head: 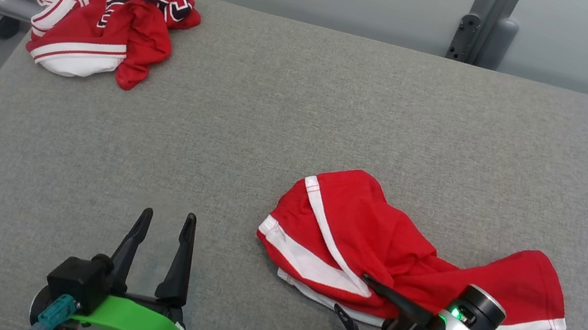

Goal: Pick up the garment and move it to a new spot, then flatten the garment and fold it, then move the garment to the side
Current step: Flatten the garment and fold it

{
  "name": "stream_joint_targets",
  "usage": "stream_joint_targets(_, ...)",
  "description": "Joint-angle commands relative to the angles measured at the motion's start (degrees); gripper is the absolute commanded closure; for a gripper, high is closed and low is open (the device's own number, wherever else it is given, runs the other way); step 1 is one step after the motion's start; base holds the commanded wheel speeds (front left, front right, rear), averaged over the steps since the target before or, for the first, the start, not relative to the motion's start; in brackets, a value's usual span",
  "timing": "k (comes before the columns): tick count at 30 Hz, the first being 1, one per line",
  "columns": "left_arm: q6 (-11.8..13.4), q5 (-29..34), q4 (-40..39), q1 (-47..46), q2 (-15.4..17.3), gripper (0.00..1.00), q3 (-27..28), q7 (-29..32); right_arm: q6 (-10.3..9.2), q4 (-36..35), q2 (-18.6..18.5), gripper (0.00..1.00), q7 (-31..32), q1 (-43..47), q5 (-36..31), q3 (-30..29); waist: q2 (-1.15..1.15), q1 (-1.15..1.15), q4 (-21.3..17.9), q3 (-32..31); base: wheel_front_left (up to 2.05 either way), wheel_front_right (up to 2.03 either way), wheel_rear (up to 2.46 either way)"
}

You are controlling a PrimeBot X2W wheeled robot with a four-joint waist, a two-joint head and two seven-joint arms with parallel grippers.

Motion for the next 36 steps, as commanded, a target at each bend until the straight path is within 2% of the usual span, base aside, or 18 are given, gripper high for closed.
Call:
stream_joint_targets(1, 0.2, -0.4, -0.1, 0.3, 0.1, 0.00, -0.1, 0.0, -0.08, 1.6, 0.5, 0.80, 0.0, -0.8, -0.4, 0.2, 0.00, 0.00, 1.3, -0.2, 0.00, 0.00, 0.00)
stream_joint_targets(2, 0.2, -0.3, -0.2, 0.3, 0.1, 0.00, -0.2, 0.0, -0.08, 2.5, 1.0, 1.00, -0.3, -1.2, 0.2, -0.2, 0.00, 0.00, 1.6, -0.2, 0.00, 0.00, 0.00)
stream_joint_targets(8, 0.5, -0.5, -0.5, 0.9, 0.1, 0.00, -0.2, 0.0, -0.08, 3.3, 3.3, 1.00, -1.4, -3.1, 7.2, -3.8, 0.00, 0.00, 2.7, 0.1, 0.00, 0.00, 0.00)
stream_joint_targets(14, 0.6, -1.2, -0.8, 0.4, 0.1, 0.00, -1.0, 0.0, -0.08, 5.1, 2.5, 1.00, -0.3, -9.4, 9.9, -7.8, 0.00, 0.00, 3.7, 1.7, 0.00, 0.00, 0.00)
stream_joint_targets(20, 0.7, -2.1, -0.9, -1.4, 0.1, 0.00, -2.5, 0.0, -0.08, 15.0, 1.5, 1.00, 3.1, -18.4, 12.4, -12.5, 0.00, 0.00, 6.5, 4.8, 0.00, 0.00, 0.00)
stream_joint_targets(25, 1.1, -3.1, -1.0, -2.6, 0.1, 0.00, -3.5, 0.0, -0.09, 23.6, 1.1, 1.00, 5.7, -23.5, 15.0, -12.3, 0.00, 0.00, 9.0, 7.1, 0.00, 0.00, 0.00)
stream_joint_targets(28, 1.2, -3.5, -1.1, -3.1, 0.1, 0.00, -3.9, 0.0, -0.09, 27.9, 1.0, 1.00, 5.2, -25.9, 15.8, -12.0, 0.00, 0.00, 9.8, 8.2, 0.00, 0.00, 0.00)
stream_joint_targets(29, 1.3, -3.6, -1.1, -3.2, 0.1, 0.00, -4.0, 0.0, -0.09, 29.4, 0.9, 0.64, 4.5, -26.8, 15.6, -12.4, 0.00, 0.00, 10.0, 8.4, 0.00, 0.00, 0.00)
stream_joint_targets(30, 1.4, -3.7, -1.1, -3.3, 0.1, 0.00, -4.1, 0.0, -0.09, 30.5, 1.2, 0.07, 3.8, -27.4, 15.4, -12.3, 0.00, 0.00, 10.0, 8.6, 0.00, 0.00, 0.00)
stream_joint_targets(31, 1.5, -3.7, -1.2, -3.3, 0.1, 0.00, -4.1, 0.0, -0.09, 31.5, 1.5, 0.00, 3.3, -27.8, 15.3, -12.2, 0.00, 0.00, 10.0, 8.8, 0.00, 0.00, 0.00)
stream_joint_targets(36, 1.7, -3.4, -1.4, -3.4, 0.1, 0.00, -3.8, 0.0, -0.09, 34.1, 2.3, 0.00, 0.6, -30.1, 15.9, -10.8, 0.00, 0.00, 8.5, 8.6, 0.00, 0.00, 0.00)
